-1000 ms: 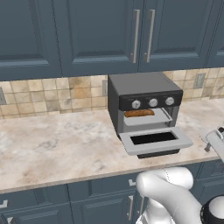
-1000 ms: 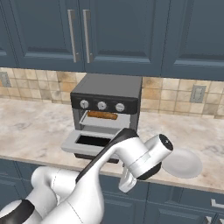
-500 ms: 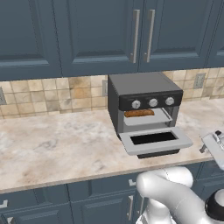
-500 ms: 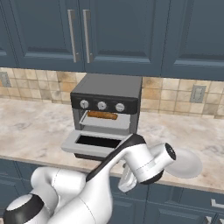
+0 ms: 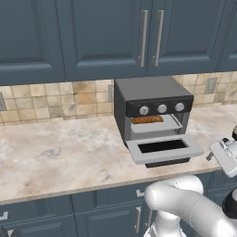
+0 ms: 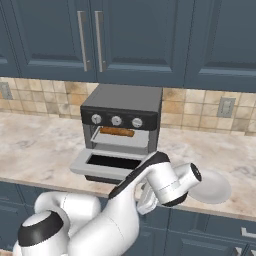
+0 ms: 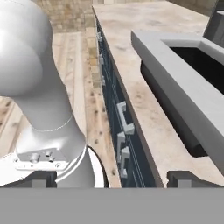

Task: Pull the toaster oven rack outwards. Pick up the baguette from the plate and place it on the toaster oven rack. Close the toaster oven door fully and set the temperature to the lowest setting.

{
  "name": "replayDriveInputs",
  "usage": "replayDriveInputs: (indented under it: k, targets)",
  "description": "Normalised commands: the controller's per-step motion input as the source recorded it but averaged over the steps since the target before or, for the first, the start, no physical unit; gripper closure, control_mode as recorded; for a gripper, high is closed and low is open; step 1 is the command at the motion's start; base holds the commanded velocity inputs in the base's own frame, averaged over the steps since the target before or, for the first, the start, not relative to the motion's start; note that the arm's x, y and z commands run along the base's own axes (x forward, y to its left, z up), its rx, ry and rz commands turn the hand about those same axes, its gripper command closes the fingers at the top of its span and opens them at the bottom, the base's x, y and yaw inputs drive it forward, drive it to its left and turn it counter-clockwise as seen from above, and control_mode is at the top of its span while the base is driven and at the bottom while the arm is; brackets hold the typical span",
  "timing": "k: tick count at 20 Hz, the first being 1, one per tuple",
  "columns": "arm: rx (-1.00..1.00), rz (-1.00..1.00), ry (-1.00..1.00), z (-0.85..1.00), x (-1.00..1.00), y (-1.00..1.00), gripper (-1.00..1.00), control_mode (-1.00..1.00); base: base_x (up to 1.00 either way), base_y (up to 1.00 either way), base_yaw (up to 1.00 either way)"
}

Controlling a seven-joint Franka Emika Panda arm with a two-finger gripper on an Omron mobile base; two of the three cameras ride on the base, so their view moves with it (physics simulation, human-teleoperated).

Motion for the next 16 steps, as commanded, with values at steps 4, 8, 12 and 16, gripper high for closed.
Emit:
replayDriveInputs:
  k: [4,8,12,16]
  targets:
    - [0.08,-0.01,0.08,-0.21,0.28,0.0,-1.0,-1.0,0.0,0.0,0.0]
    - [0.1,-0.02,0.08,-0.25,0.28,0.0,-1.0,-1.0,0.0,0.0,0.0]
    - [0.13,-0.03,0.06,-0.25,0.26,0.0,-1.0,-1.0,0.0,0.0,0.0]
    - [0.14,-0.03,0.03,-0.26,0.25,0.0,-1.0,-1.0,0.0,0.0,0.0]
